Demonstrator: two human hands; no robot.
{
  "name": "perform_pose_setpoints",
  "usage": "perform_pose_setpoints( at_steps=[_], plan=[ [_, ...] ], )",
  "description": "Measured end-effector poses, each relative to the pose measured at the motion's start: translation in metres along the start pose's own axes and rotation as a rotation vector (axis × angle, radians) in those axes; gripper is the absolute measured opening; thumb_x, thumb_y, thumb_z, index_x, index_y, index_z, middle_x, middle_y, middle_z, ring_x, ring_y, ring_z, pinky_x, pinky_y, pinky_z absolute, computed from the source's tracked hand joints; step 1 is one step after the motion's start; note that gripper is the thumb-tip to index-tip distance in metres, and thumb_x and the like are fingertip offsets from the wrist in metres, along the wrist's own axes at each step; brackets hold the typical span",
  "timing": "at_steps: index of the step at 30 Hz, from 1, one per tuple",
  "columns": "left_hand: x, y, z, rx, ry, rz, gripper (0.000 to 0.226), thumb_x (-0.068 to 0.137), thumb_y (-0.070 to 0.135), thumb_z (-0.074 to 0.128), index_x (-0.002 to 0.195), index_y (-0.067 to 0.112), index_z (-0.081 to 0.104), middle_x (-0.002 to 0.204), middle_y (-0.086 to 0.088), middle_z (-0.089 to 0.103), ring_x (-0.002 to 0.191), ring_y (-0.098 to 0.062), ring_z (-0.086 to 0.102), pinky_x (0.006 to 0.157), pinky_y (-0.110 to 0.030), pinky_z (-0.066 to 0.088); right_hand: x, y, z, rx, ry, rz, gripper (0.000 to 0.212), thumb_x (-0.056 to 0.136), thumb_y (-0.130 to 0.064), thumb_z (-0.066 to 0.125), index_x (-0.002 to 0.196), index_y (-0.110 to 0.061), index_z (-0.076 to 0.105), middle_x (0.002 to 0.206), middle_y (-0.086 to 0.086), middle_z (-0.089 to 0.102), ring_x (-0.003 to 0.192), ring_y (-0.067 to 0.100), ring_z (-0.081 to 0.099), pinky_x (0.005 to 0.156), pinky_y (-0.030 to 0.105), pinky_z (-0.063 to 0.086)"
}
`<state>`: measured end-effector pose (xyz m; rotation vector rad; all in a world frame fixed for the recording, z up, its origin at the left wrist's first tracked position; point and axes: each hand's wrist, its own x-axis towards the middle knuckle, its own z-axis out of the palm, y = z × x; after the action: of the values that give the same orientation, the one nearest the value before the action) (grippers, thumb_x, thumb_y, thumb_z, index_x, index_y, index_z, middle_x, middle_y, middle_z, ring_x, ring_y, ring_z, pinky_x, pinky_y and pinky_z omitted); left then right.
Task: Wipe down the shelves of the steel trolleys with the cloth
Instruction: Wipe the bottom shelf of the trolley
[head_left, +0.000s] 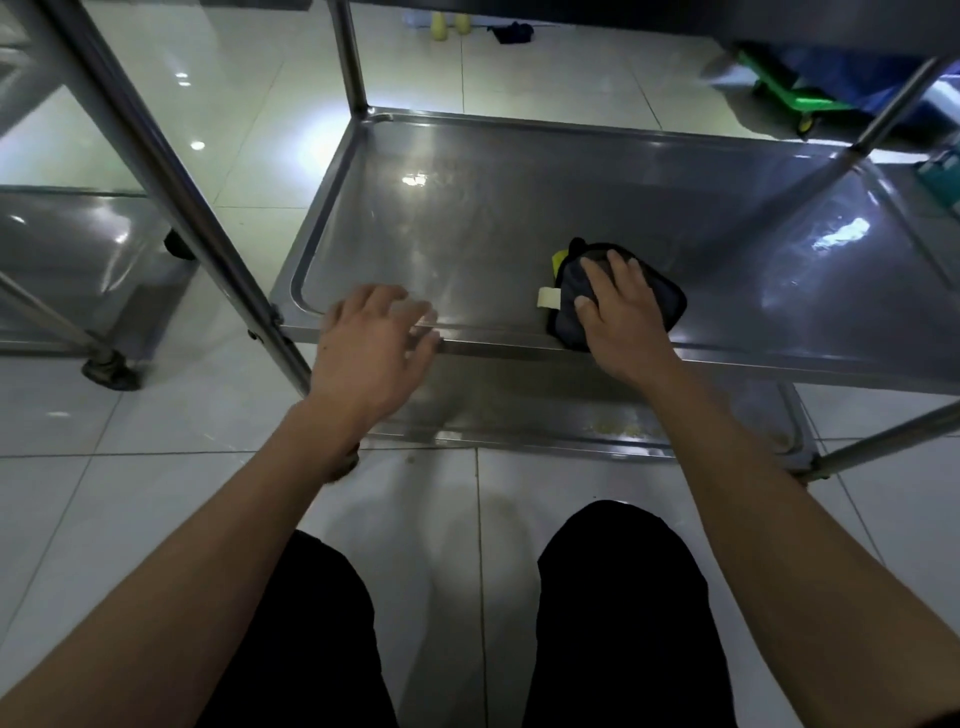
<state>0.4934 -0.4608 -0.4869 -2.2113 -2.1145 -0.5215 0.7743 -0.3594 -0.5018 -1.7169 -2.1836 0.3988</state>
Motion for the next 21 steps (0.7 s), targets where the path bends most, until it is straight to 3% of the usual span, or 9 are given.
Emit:
perform_pose_setpoints(
  at_steps=[4,10,16,21],
  plan=[
    [-0.01,-0.022,0.004,0.096,-0.134,-0.066,0.046,0.095,0.055,0.05,0.134,0.035,0.059,0.132,-0.006,0.057,0.123,-0.034,0.05,0.104,-0.056,0.038,0.007,-0.016,0.012,-0.013,-0.041,-0.042,0.048,0.106,-0.033,0.033,0.153,-0.026,0.031,0.165,0.008,0.009,0.152,0.03,0.002,0.122,0.05,0.007],
    [-0.017,-0.026,0.003,0.118,-0.137,-0.012,0.053,0.091,0.055,0.052,0.14,0.035,0.052,0.135,-0.004,0.054,0.127,-0.033,0.047,0.105,-0.056,0.038,0.014,-0.05,0.03,0.011,-0.113,-0.079,0.051,0.105,-0.03,0.029,0.156,-0.032,0.021,0.166,0.002,-0.002,0.152,0.024,-0.007,0.122,0.048,0.0],
    [-0.029,-0.054,0.001,0.09,0.119,-0.134,0.03,0.09,0.031,0.06,0.116,0.018,0.07,0.112,-0.005,0.063,0.104,-0.031,0.056,0.084,-0.045,0.047,0.022,-0.067,0.037,0.004,-0.184,-0.081,0.052,0.106,-0.028,0.03,0.156,-0.034,0.018,0.166,0.0,-0.005,0.152,0.022,-0.01,0.122,0.048,-0.002],
    [-0.045,-0.061,0.006,0.112,0.114,-0.102,0.042,0.085,0.029,0.067,0.126,0.021,0.062,0.118,-0.001,0.06,0.113,-0.029,0.054,0.083,-0.045,0.047,0.037,-0.118,0.057,-0.049,-0.324,-0.137,0.053,0.105,-0.035,0.027,0.156,-0.039,0.011,0.164,-0.002,-0.018,0.15,0.023,-0.02,0.12,0.05,-0.008]
  ],
)
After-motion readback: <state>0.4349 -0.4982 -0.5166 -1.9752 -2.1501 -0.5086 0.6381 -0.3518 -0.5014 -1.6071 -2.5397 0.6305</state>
